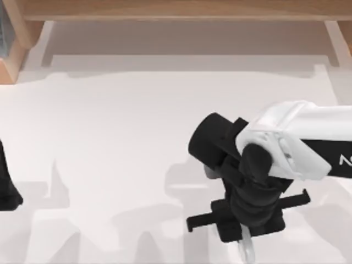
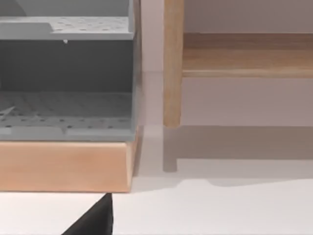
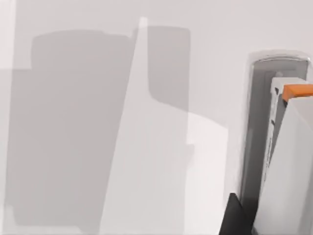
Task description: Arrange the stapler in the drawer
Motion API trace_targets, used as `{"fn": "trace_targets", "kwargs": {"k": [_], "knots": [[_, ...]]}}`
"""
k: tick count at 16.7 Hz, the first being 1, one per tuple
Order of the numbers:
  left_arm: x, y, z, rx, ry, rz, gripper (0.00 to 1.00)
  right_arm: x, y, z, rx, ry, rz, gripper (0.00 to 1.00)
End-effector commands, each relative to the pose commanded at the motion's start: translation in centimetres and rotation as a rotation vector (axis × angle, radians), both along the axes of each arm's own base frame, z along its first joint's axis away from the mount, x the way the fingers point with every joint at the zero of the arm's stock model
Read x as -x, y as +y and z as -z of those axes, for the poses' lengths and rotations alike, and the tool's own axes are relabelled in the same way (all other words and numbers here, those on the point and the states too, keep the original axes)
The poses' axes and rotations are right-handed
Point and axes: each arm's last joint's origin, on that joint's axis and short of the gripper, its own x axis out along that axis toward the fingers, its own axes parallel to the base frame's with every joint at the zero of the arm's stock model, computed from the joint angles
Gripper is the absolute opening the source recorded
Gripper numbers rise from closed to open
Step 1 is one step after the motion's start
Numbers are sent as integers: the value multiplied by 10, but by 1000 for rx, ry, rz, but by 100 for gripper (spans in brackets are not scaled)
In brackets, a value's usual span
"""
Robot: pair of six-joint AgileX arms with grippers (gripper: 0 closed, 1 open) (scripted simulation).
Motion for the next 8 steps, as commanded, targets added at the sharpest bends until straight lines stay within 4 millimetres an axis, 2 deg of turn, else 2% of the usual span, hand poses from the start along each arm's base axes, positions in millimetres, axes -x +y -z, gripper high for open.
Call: {"fn": "trace_targets", "kwargs": {"k": [4,6,8], "knots": [[0,0,0,0,0,0,100,-3,-1,0,-3,0,5,0],[0,0,0,0,0,0,100,-20,-6,-10,-38,-20,25,0],[0,0,0,0,0,0,100,-49,-18,-28,-96,-63,65,0]]}}
